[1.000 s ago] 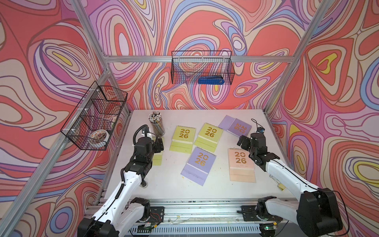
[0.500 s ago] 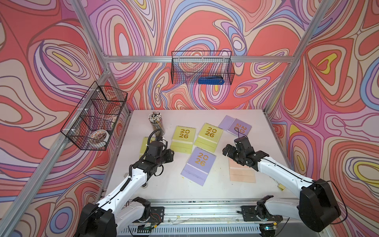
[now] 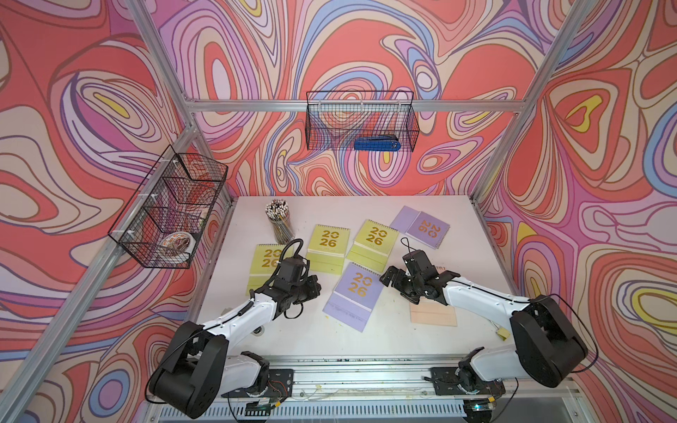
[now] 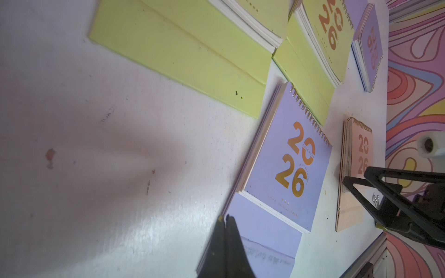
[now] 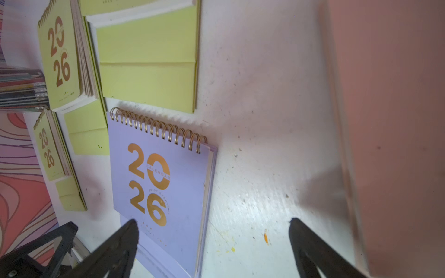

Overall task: Stack the calendars
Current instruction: Adjust the calendar at the center of the board.

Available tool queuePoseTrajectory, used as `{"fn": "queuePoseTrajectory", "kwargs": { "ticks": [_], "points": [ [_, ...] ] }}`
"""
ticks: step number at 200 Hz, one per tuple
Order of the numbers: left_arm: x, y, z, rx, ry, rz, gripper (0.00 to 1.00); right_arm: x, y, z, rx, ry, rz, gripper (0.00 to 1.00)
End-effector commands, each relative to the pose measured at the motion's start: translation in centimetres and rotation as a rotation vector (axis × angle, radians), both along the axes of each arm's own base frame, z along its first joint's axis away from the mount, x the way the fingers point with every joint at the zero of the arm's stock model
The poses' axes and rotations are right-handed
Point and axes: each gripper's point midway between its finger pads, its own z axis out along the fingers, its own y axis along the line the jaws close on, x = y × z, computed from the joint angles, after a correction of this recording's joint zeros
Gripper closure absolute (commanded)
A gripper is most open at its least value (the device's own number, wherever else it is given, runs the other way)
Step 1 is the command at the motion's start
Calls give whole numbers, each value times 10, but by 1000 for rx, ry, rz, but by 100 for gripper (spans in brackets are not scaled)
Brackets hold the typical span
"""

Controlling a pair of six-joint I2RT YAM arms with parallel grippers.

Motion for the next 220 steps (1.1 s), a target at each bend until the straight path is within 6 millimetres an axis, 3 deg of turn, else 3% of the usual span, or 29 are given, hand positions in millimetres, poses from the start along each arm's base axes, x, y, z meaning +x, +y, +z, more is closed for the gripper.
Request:
{"fn": "queuePoseTrajectory", "kwargs": {
  "ticks": [1, 63, 165, 220],
  "points": [
    [5, -15, 1, -61, 21, -15, 100, -1, 10, -4, 42, 8, 21, 2],
    [2, -30, -21, -26, 134, -64, 100, 2, 22, -16, 67, 38, 61, 2],
    [11, -42, -36, 20, 189, -116, 100, 8, 35, -29, 92, 61, 104, 1],
    [-2, -53, -44, 23, 253, -165, 100, 9, 39, -31, 98, 70, 120, 1]
  ]
}}
